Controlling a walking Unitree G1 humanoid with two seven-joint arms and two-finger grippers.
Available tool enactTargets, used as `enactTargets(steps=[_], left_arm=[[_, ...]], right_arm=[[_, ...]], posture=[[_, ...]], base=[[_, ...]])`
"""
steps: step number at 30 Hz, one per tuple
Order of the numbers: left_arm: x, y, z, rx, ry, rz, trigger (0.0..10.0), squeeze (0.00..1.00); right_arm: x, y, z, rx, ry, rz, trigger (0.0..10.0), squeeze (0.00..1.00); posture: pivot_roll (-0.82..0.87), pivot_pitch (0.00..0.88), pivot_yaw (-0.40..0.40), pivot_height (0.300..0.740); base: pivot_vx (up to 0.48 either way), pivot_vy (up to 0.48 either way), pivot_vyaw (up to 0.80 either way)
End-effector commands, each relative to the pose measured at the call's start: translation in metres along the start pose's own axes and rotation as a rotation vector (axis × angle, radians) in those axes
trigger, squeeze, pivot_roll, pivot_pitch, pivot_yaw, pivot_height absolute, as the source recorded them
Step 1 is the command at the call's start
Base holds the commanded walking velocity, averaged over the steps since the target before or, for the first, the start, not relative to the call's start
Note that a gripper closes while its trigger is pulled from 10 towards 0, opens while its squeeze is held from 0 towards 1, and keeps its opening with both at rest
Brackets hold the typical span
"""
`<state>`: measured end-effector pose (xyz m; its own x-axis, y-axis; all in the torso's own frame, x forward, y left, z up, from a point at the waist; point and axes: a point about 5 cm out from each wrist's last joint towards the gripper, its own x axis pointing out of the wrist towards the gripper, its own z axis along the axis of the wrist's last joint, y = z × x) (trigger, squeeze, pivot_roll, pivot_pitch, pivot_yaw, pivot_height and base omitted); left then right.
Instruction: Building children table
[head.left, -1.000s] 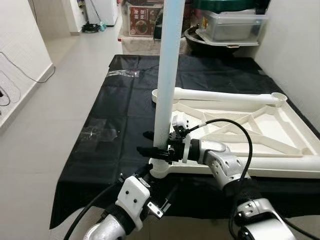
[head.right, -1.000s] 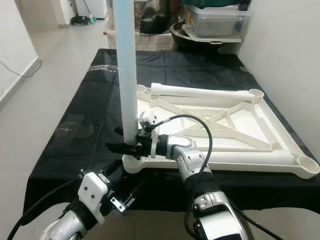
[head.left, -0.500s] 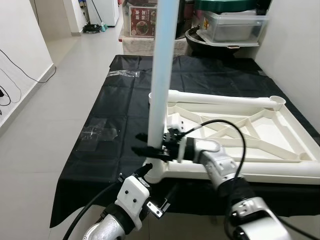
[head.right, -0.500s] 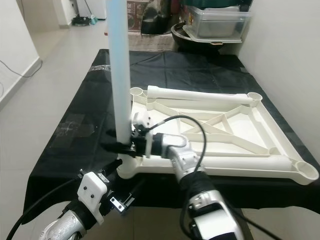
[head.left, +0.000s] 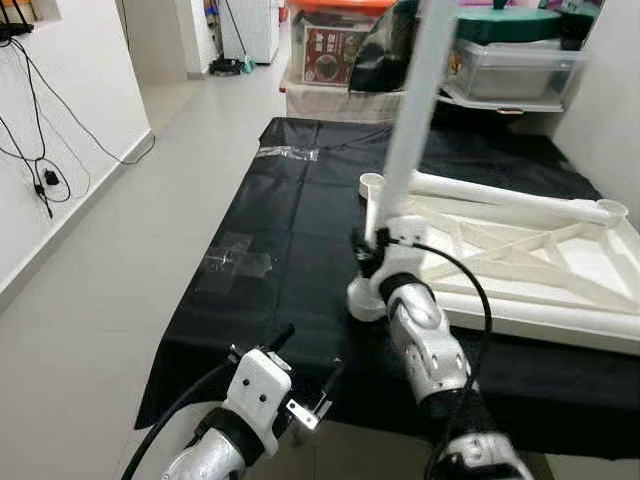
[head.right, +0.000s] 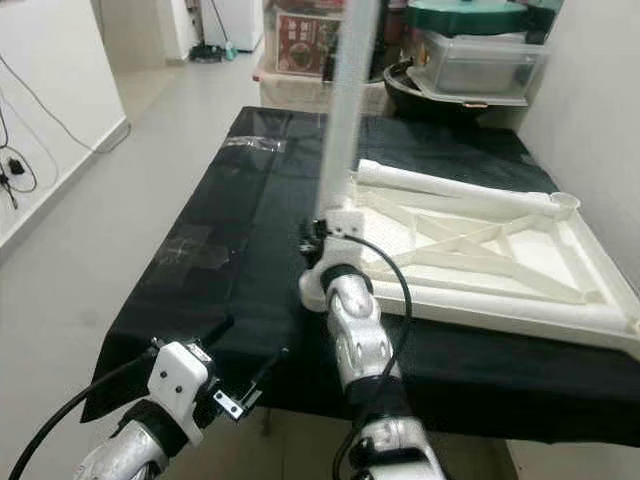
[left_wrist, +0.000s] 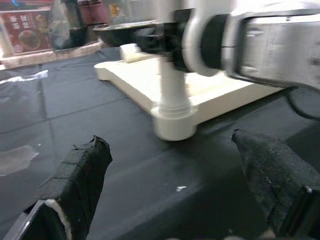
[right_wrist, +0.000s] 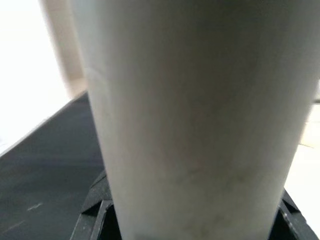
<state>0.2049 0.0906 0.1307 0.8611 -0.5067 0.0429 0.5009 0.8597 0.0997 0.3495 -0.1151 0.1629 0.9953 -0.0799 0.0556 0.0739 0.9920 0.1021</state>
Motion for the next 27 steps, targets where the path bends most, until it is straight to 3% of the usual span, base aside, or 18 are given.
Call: enactTargets(steps=[1,3,4,7,8,12,13,14,16,17,19,21,22,24,25,26,27], left_arm=[[-0.002,0.002,-0.004,0.0,0.026,0.025,10.0,0.0],[-0.002,0.002,-0.004,-0.001,0.026,0.028,10.0,0.0],[-0.002,0.002,-0.004,-0.001,0.025,0.027,10.0,0.0],[-0.001,0.002,-0.004,-0.001,0.026,0.02,10.0,0.0],[-0.001,0.001,-0.004,-0.002,0.025,0.015,10.0,0.0],[-0.001,0.0,-0.004,-0.003,0.024,0.007,10.0,0.0],[-0.001,0.0,-0.004,-0.003,0.024,0.005,10.0,0.0],[-0.001,0.0,-0.004,-0.003,0.024,0.005,10.0,0.0],[-0.001,-0.001,-0.005,-0.004,0.024,0.001,10.0,0.0],[-0.001,-0.001,-0.005,-0.004,0.024,0.001,10.0,0.0],[-0.001,-0.001,-0.005,-0.004,0.024,0.0,10.0,0.0],[-0.001,-0.002,-0.005,-0.006,0.025,-0.002,10.0,0.0],[-0.001,-0.002,-0.005,-0.006,0.025,-0.002,10.0,0.0],[-0.001,-0.002,-0.005,-0.008,0.025,-0.005,10.0,0.0],[-0.001,-0.002,-0.005,-0.008,0.025,-0.005,10.0,0.0],[-0.001,-0.003,-0.005,-0.008,0.025,-0.006,10.0,0.0],[-0.001,-0.003,-0.005,-0.008,0.025,-0.006,10.0,0.0]], right_arm=[[-0.009,-0.022,-0.023,0.041,0.112,-0.181,0.0,0.0],[-0.009,-0.02,-0.022,0.034,0.107,-0.203,0.0,0.0],[-0.007,-0.01,-0.02,0.043,0.096,-0.168,9.3,0.0],[-0.003,0.004,-0.013,0.038,0.054,-0.086,10.0,0.0],[-0.002,0.007,-0.011,0.057,0.039,-0.038,10.0,1.0],[0.002,0.007,-0.008,0.068,0.012,-0.007,10.0,1.0],[0.004,0.009,-0.003,0.101,-0.002,0.041,10.0,0.0],[0.004,0.009,-0.003,0.101,-0.002,0.041,10.0,0.0],[0.011,0.012,0.004,0.205,-0.009,0.228,10.0,0.0],[0.011,0.012,0.004,0.205,-0.009,0.228,10.0,0.0],[0.014,0.013,0.009,0.25,-0.006,0.414,10.0,0.0],[0.016,0.007,0.015,0.227,-0.008,0.595,10.0,0.0],[0.016,0.007,0.015,0.227,-0.008,0.595,10.0,0.0],[0.016,0.003,0.02,0.2,-0.004,0.742,10.0,0.0],[0.016,0.003,0.02,0.2,-0.004,0.742,10.0,0.0],[0.013,0.004,0.021,0.192,0.018,0.851,10.0,0.0],[0.013,0.004,0.021,0.192,0.018,0.851,10.0,0.0]], posture=[[0.14,0.097,-0.04,0.74],[0.14,0.097,-0.043,0.74],[0.14,0.095,-0.042,0.74],[0.14,0.093,-0.043,0.74],[0.14,0.092,-0.046,0.74],[0.14,0.091,-0.044,0.74],[0.14,0.087,-0.048,0.74],[0.14,0.087,-0.048,0.74],[0.14,0.089,-0.046,0.74],[0.14,0.089,-0.046,0.74],[0.14,0.084,-0.045,0.74],[0.14,0.081,-0.047,0.74],[0.14,0.081,-0.047,0.74],[0.14,0.08,-0.046,0.74],[0.14,0.08,-0.046,0.74],[0.14,0.075,-0.051,0.74],[0.14,0.075,-0.051,0.74]], base=[[0.0,0.0,0.0],[0.0,0.0,0.0],[0.0,0.0,0.0],[0.0,0.0,0.0],[0.0,0.0,0.0],[0.0,0.0,0.0],[0.0,0.0,0.0],[0.0,0.0,0.0],[0.0,0.0,0.0],[0.0,0.0,0.0],[0.0,0.0,0.0],[0.0,0.0,0.0],[0.0,0.0,0.0],[0.0,0.0,0.0],[0.0,0.0,0.0],[0.0,0.0,0.0],[0.0,0.0,0.0]])
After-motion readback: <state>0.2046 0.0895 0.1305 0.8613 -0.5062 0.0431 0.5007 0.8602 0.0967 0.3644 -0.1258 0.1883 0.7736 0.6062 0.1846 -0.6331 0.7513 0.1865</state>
